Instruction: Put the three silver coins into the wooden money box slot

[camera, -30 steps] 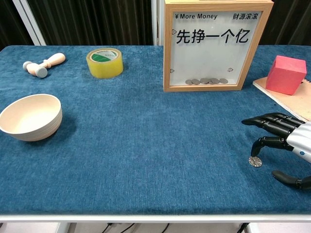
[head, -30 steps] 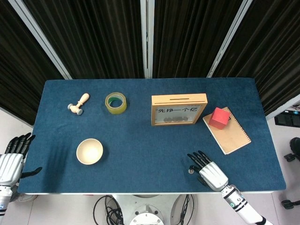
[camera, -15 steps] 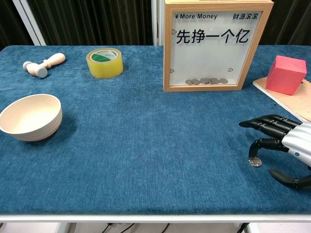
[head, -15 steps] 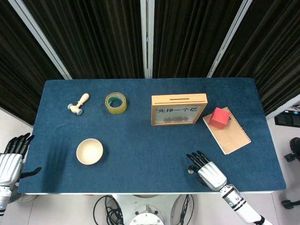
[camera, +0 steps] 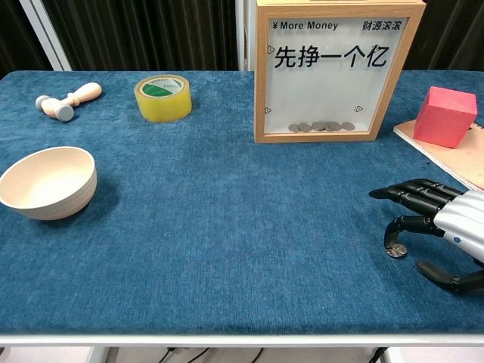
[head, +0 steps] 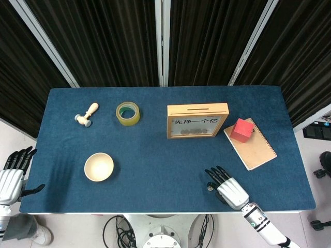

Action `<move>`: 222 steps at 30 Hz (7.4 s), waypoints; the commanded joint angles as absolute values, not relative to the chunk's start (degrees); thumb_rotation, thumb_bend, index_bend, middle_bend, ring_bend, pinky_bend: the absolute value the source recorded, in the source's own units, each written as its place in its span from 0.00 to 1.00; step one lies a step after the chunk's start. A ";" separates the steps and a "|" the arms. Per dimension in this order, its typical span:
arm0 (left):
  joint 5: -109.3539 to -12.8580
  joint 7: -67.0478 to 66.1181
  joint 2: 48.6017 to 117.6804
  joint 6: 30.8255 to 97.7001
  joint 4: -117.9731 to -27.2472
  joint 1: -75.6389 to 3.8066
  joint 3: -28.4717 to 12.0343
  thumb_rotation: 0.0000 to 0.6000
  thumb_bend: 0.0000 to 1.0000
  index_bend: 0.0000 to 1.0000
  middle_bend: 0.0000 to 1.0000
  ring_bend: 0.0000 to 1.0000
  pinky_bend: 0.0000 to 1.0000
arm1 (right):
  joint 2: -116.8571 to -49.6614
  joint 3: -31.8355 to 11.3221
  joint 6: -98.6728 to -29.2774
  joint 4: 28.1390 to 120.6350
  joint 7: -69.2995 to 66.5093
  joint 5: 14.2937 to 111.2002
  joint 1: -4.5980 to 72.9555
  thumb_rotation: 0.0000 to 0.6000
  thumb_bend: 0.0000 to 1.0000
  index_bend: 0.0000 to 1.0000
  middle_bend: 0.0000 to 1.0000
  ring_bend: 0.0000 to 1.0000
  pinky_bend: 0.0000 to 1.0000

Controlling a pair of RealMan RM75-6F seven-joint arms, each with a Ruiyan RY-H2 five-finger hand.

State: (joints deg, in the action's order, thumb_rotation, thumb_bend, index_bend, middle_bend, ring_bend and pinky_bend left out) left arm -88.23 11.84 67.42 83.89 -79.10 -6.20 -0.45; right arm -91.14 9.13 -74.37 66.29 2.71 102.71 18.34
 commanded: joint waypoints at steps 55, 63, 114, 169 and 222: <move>-89.44 14.15 67.34 84.69 -77.99 -5.85 0.20 1.00 0.01 0.01 0.00 0.00 0.00 | -92.66 7.52 -75.42 66.35 5.45 102.11 19.59 1.00 0.34 0.52 0.09 0.00 0.00; -89.46 14.25 67.26 84.90 -78.06 -5.68 0.27 1.00 0.01 0.01 0.00 0.00 0.00 | -92.32 8.00 -75.08 66.50 5.18 102.49 19.85 1.00 0.34 0.49 0.08 0.00 0.00; -91.35 13.84 65.79 86.26 -80.81 -5.79 0.59 1.00 0.01 0.01 0.00 0.00 0.00 | -78.51 -3.73 -81.99 88.13 3.23 101.31 25.67 1.00 0.45 0.73 0.10 0.00 0.00; -90.48 14.41 66.02 84.44 -80.06 -6.44 0.84 1.00 0.01 0.01 0.00 0.00 0.00 | -68.31 -24.31 -64.28 101.67 59.90 -0.94 71.02 1.00 0.45 0.79 0.15 0.00 0.00; -90.31 14.68 65.08 86.28 -80.72 -5.67 0.29 1.00 0.01 0.01 0.00 0.00 0.00 | -59.00 -17.74 -68.66 116.86 41.08 27.34 59.75 1.00 0.36 0.00 0.00 0.00 0.00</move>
